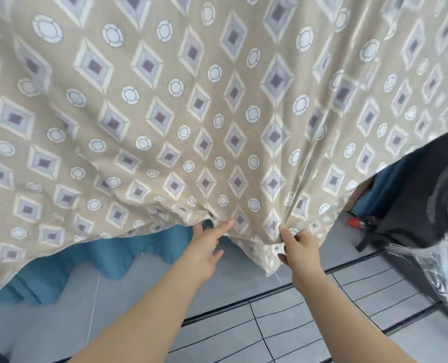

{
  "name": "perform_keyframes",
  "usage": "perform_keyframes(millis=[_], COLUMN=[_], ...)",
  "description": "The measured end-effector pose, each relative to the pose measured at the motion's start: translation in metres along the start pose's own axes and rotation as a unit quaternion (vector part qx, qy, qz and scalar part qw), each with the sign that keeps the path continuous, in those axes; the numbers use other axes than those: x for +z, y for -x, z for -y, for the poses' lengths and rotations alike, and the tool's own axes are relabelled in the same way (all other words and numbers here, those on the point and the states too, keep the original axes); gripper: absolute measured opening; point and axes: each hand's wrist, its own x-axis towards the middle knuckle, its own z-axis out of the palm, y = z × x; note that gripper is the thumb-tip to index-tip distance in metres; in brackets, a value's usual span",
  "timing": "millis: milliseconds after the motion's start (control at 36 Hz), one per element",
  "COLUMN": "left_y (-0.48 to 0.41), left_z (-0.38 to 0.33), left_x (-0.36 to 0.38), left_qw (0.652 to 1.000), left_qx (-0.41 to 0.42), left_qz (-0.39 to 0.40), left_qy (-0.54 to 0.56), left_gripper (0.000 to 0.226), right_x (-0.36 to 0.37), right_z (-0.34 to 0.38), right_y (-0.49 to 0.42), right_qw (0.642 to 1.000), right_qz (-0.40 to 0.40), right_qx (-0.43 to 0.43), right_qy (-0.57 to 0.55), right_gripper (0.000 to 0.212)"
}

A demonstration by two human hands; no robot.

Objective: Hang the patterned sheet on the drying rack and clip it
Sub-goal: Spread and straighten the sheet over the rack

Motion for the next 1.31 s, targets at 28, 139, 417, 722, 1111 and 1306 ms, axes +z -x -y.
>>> perform_keyframes(millis=[28, 139, 417, 722, 1111, 1306], left_y=[-0.001, -0.010, -0.032, -0.025, -0.022, -0.022], left_z=[0.002, 0.009, 0.025, 0.020, 0.006, 0.005], left_x=[0.000, -0.001, -0.034, -0.073, -0.081, -0.069], left_qw=[1.000, 0.997, 0.982, 0.965, 0.990, 0.970], left_qx=[0.003, 0.016, 0.130, 0.145, 0.096, 0.036], left_qz=[0.002, 0.049, -0.060, -0.062, -0.104, -0.061], left_qy=[0.010, 0.059, -0.127, -0.208, 0.011, 0.234], left_gripper=[0.081, 0.078, 0.054, 0.027, 0.022, 0.006], right_x=[0.003, 0.015, 0.052, 0.018, -0.059, -0.056], right_z=[-0.004, -0.024, -0.063, 0.009, 0.032, -0.017], right_y=[0.004, 0.016, 0.042, 0.015, -0.020, -0.011], right_qw=[1.000, 1.000, 0.995, 0.959, 0.983, 0.992], right_qz=[0.004, 0.020, 0.072, 0.093, -0.147, -0.129], right_qx=[0.003, -0.002, 0.044, 0.095, -0.006, 0.003], right_qy=[-0.004, 0.012, 0.047, -0.249, -0.112, -0.005], right_gripper=[0.029, 0.024, 0.015, 0.009, 0.022, 0.025])
